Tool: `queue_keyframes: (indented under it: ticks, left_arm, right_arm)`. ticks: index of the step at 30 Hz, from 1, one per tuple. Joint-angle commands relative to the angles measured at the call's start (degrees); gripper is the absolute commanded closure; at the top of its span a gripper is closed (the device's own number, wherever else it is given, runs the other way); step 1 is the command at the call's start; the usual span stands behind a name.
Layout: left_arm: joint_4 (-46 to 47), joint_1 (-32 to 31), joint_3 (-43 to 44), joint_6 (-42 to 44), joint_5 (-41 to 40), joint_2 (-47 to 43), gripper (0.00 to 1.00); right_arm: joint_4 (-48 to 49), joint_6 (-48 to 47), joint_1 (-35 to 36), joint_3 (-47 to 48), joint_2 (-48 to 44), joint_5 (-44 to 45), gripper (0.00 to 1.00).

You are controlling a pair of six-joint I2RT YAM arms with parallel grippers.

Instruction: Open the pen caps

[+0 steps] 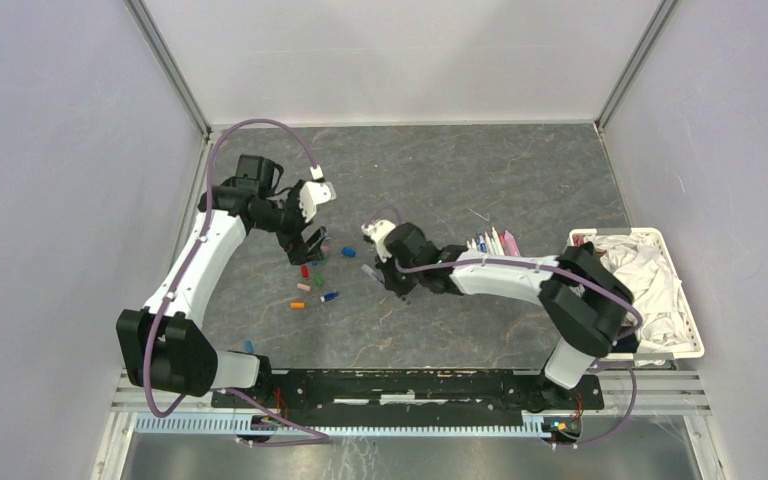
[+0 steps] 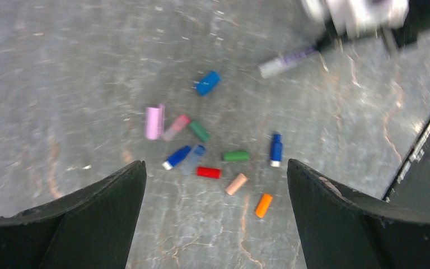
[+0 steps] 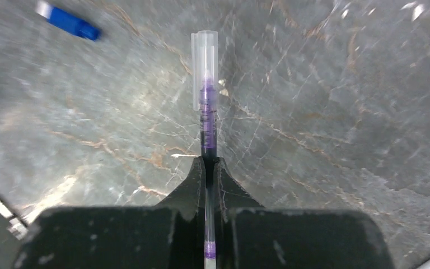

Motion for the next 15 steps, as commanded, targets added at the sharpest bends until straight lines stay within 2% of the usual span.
queue_keyframes:
  ticks: [1,4,8,11,15]
  left_arm:
    - [-6.22,-0.33,-2.97,13.58,8.83,-2.72,0.00]
    - [-9.25,-2.45,-4.00,19.44,10.39,-3.73,0.00]
    - [-9.29,-8.05,-5.40,22.49,9.91,-5.53,0.00]
    - [-8.50,-12.24,-5.63,22.11,8.69,-5.85,0.02]
    - [-8.65,-15.28,-5.58,21.82,6.71,-4.43,0.09]
  right_arm:
    - [-0.95,-1.67,-4.67,1.19,-8.36,-17.15,1.00]
    - [-4.25,-2.35,-6.69,3.37,-9.69,-26.91,1.00]
    - [-6.56,-2.50,-7.65,5.90,-9.16,-36.81,1.00]
    - [-6.65,-2.17,-7.68,6.98,-8.24,-41.71,1.00]
    - [-5.20,-1.21,-7.67,7.19,-7.77,-45.62,1.00]
